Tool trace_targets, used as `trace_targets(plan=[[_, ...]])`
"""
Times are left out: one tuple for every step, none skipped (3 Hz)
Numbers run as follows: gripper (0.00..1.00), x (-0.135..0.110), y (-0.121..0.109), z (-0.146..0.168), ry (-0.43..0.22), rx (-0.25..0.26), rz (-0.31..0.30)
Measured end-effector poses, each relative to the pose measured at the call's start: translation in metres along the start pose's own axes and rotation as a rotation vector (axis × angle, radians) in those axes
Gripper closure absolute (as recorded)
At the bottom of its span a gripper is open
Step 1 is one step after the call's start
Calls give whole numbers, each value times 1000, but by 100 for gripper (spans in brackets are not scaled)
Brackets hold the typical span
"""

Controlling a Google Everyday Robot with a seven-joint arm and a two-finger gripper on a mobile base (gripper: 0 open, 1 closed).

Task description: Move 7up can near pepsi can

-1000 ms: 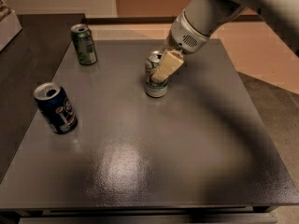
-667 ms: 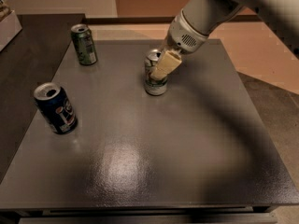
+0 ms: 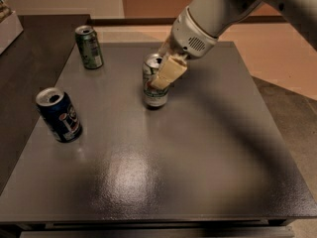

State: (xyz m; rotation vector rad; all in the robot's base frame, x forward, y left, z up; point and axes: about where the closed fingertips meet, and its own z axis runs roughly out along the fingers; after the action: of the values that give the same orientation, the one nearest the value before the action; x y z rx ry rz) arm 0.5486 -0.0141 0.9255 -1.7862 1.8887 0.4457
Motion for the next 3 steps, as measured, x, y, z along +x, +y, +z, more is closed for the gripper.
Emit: trace_targets(plan=[[100, -22, 29, 1, -12, -27, -80], [100, -44, 52, 14, -21, -68, -147], [100, -64, 64, 32, -20, -104, -195]])
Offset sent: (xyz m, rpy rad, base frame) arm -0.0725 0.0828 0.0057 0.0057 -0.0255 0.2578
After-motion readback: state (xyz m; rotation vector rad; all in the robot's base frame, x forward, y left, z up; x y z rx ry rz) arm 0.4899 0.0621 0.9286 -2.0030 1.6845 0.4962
